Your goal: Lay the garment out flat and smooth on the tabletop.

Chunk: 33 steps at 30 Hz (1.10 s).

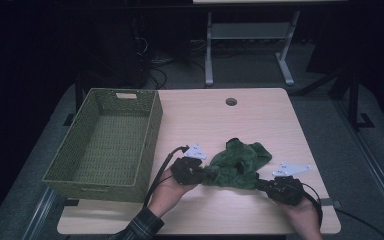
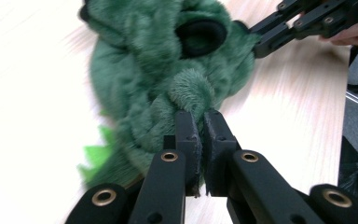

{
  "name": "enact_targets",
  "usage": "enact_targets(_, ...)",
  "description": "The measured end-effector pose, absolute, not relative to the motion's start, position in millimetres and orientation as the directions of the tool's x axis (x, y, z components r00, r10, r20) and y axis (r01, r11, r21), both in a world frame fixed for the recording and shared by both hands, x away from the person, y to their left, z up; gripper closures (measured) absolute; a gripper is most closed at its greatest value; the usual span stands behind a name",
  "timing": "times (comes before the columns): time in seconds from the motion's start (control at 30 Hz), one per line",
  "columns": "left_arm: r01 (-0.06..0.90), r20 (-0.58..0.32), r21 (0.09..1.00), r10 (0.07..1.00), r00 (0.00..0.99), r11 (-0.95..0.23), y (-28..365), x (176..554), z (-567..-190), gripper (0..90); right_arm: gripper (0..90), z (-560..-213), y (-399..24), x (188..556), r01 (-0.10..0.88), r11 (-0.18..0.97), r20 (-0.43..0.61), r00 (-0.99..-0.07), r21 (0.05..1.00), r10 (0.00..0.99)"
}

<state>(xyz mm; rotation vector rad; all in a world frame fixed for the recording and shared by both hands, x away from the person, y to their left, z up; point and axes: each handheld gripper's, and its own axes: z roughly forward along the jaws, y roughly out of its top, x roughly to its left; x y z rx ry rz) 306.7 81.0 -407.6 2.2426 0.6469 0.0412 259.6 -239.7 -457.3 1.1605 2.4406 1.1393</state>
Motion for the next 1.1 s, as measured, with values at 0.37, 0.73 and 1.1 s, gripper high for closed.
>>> enact_targets(0.37,0.488,-0.19,0.667,0.505,0.842,-0.563,106,307,-422,86.6,82.2,-454,-256,253,0.573,0.386,0.115,-0.651,0.723,0.75)
enact_targets(0.73,0.519,-0.166,0.63,0.552,0.817,-0.578,114,309,-432,74.2,73.8,-458,-271,253,0.61,0.359,0.112,-0.597,0.706,0.794)
enact_targets(1.1,0.462,-0.195,0.708,0.482,0.854,-0.533,103,297,-402,86.3,88.1,-441,-275,250,0.565,0.349,0.094,-0.611,0.748,0.786)
